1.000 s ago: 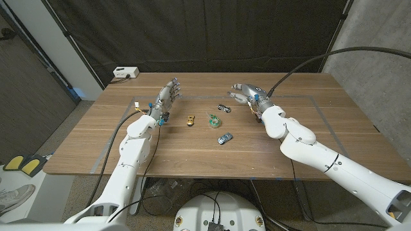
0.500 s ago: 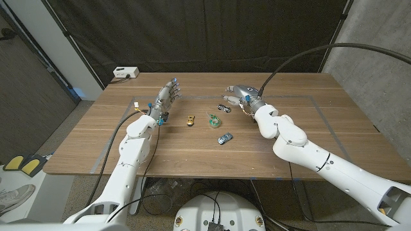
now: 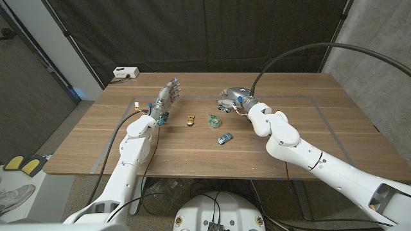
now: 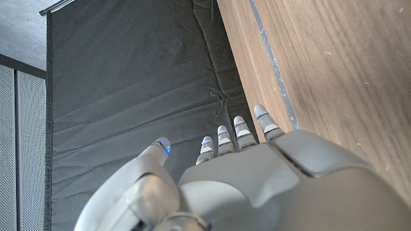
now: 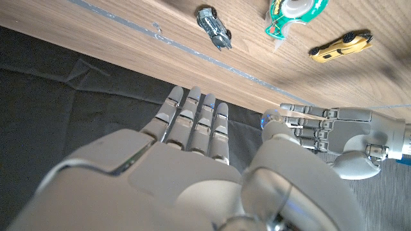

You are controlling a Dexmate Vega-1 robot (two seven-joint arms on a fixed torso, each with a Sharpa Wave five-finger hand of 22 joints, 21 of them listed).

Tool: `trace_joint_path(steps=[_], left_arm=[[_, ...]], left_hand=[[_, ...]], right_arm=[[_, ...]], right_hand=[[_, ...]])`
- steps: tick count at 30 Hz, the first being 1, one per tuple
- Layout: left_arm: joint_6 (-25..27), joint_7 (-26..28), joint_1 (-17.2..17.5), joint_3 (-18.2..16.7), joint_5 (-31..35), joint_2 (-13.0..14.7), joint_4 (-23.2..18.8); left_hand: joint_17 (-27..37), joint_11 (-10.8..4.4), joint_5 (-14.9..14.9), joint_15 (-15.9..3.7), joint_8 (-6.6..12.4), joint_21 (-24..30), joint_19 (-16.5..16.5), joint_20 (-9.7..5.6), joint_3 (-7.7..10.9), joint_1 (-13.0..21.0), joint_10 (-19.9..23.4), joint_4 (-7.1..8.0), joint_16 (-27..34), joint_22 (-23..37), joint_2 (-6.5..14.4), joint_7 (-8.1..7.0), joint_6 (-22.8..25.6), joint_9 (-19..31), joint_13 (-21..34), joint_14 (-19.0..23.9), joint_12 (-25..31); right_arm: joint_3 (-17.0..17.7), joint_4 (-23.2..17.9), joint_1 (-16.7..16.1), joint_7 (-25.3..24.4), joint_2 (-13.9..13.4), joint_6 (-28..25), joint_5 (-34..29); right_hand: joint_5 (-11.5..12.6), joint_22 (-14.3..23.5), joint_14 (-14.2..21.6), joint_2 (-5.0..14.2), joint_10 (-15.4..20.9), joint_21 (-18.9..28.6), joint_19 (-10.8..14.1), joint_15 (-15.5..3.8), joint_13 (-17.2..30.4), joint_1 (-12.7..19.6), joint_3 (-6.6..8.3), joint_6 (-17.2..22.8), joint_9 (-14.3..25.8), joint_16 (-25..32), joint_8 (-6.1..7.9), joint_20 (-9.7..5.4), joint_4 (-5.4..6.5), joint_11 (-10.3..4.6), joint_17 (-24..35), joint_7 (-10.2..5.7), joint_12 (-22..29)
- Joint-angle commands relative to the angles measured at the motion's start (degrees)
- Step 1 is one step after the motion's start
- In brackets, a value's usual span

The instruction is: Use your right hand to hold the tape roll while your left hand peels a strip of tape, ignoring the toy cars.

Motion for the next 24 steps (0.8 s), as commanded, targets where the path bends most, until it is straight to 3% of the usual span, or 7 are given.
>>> trace_joint_path(steps=[1, 13, 20, 24], left_arm=[[-0.3, -0.6, -0.3, -0.3, 0.0, -0.4, 0.8], [-0.5, -0.7, -0.2, -0.7, 0.0, -0.6, 1.1], [-0.2, -0.7, -0.2, -0.8, 0.1, -0.5, 0.8], [-0.1, -0.8, -0.2, -0.7, 0.2, -0.4, 0.7]], left_hand=[[0.1, -0.08, 0.0, 0.0, 0.21, -0.1, 0.0, 0.25, 0.11, 0.0, 0.5, 0.28, 0.1, 0.1, 0.6, -0.2, 0.2, 0.1, 0.1, 0.3, 0.2], [0.2, -0.13, 0.0, 0.02, 0.17, -0.1, 0.1, 0.31, 0.03, -0.3, 0.6, 0.38, 0.1, 0.1, 0.6, -0.21, 0.3, 0.1, 0.2, 0.5, 0.1], [0.2, -0.15, 0.0, 0.05, 0.14, -0.2, 0.0, 0.44, 0.01, -0.4, 0.7, 0.41, 0.0, 0.2, 0.6, -0.19, 0.4, 0.2, 0.2, 0.6, 0.0], [0.2, -0.11, 0.0, 0.02, 0.11, -0.2, 0.1, 0.39, 0.0, -0.5, 0.8, 0.43, 0.0, 0.2, 0.6, -0.28, 0.4, 0.2, 0.2, 0.6, 0.0]], right_arm=[[-2.5, 0.2, 2.2, 10.8, 2.8, -4.1, -6.5], [-3.9, 2.7, 3.3, 16.1, 5.4, -5.1, -12.1], [-4.1, 4.5, 4.5, 21.0, 7.1, -5.5, -13.1], [-4.5, 5.3, 4.8, 22.4, 7.9, -5.5, -14.0]], right_hand=[[0.0, 0.1, 1.6, -0.73, 1.1, 0.5, 0.7, -4.56, 0.4, 1.6, 0.09, 0.6, 0.3, 0.7, -0.26, -0.06, -1.19, -0.15, 0.3, 0.04, 0.4], [0.7, 0.1, 6.9, -1.2, 6.2, 1.2, 3.0, -6.84, 1.0, 6.9, 0.11, 3.6, 0.4, 3.2, 0.38, -1.46, -2.46, -0.73, 1.7, -0.9, 2.2], [0.7, 0.2, 9.5, -1.08, 10.4, 1.4, 3.5, -7.33, 1.9, 7.9, -1.07, 5.0, 0.6, 5.8, 0.58, -2.09, -1.44, -0.71, 3.9, -1.01, 4.1], [0.6, 0.2, 9.6, -1.62, 10.5, 1.5, 3.6, -7.32, 2.1, 7.6, -1.69, 5.0, 0.6, 6.2, 0.5, -2.16, -1.25, -0.97, 4.4, -0.78, 4.2]])
